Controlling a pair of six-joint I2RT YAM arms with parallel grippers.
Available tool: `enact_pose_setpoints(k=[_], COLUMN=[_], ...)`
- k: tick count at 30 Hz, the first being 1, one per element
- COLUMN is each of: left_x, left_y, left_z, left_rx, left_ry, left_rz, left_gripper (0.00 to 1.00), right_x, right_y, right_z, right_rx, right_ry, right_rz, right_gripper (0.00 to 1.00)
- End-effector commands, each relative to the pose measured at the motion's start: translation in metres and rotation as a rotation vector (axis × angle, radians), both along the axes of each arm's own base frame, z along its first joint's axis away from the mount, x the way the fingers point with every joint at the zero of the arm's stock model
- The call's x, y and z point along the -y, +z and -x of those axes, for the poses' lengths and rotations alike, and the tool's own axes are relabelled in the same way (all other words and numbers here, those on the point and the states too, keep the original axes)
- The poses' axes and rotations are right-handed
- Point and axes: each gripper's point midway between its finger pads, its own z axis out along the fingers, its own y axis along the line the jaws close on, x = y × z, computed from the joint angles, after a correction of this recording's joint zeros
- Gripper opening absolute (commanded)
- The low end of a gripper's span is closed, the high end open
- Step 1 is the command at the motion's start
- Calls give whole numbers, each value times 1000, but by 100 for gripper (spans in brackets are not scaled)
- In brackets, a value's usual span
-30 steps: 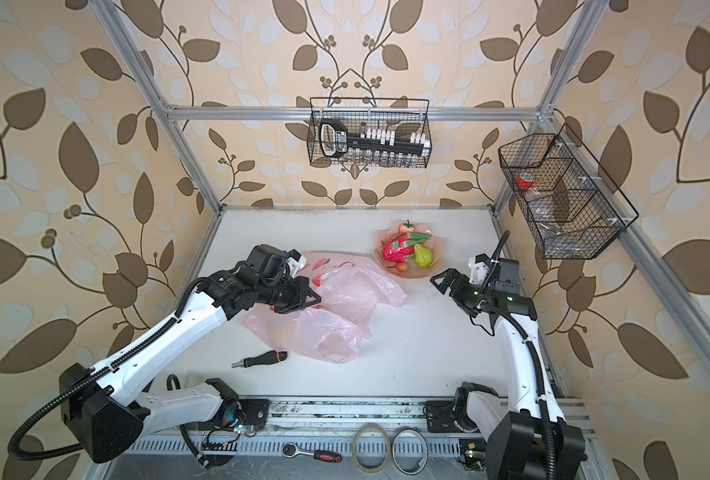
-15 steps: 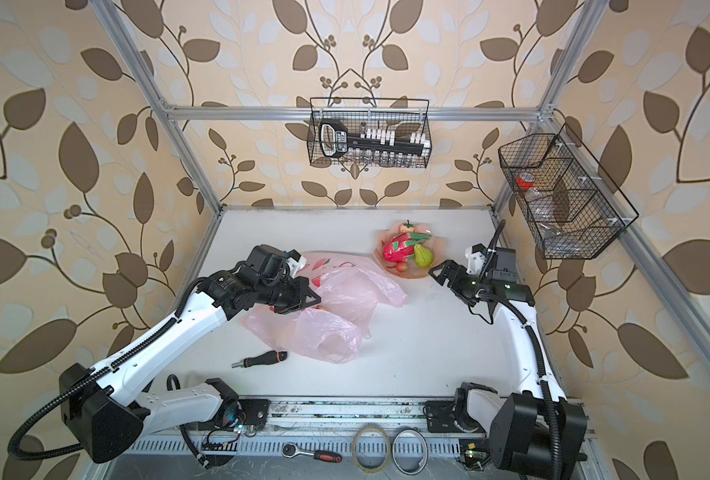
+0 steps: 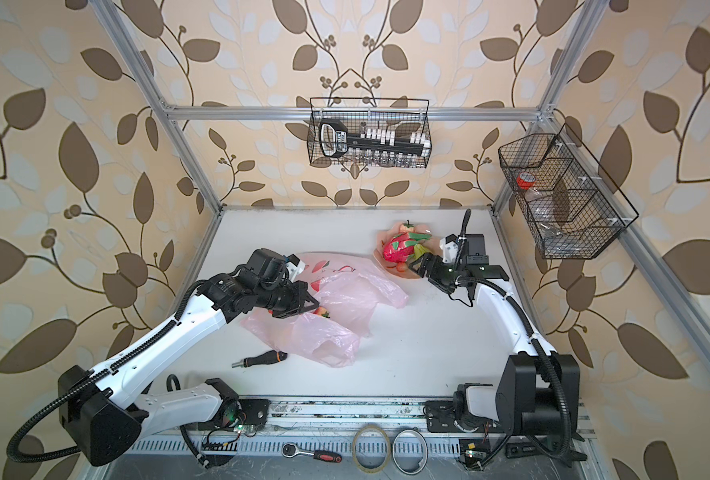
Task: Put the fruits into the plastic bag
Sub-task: 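Lower the right gripper onto the red lychee on the plate and grasp it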
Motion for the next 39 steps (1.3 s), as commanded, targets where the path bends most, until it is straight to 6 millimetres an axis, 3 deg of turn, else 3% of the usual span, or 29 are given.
enact_pose_setpoints(k=[1,15,23,25,39], left_x=[-1,-1,-2,-2,-3], left_y=[7,8,9,9,8], left_z=[5,5,6,6,6], left_rx=[25,26,29,28,26], left_ry=[-16,-9,-2,-1,0], left_rz=[18,22,21,21,17], left_gripper=[0,0,0,0,0], right_x=[-4,-22,-25,-25,-24], right_y=[5,-41,-68,-65,-94], right_z=[-22,-67,-74,-82,-92], right_rx=[26,-86,-139,-126,-168], right_ry=[-21,-10,-10,-14,-32], right_rz=[19,107,144,154,214], right_gripper=[79,59,58,58,56])
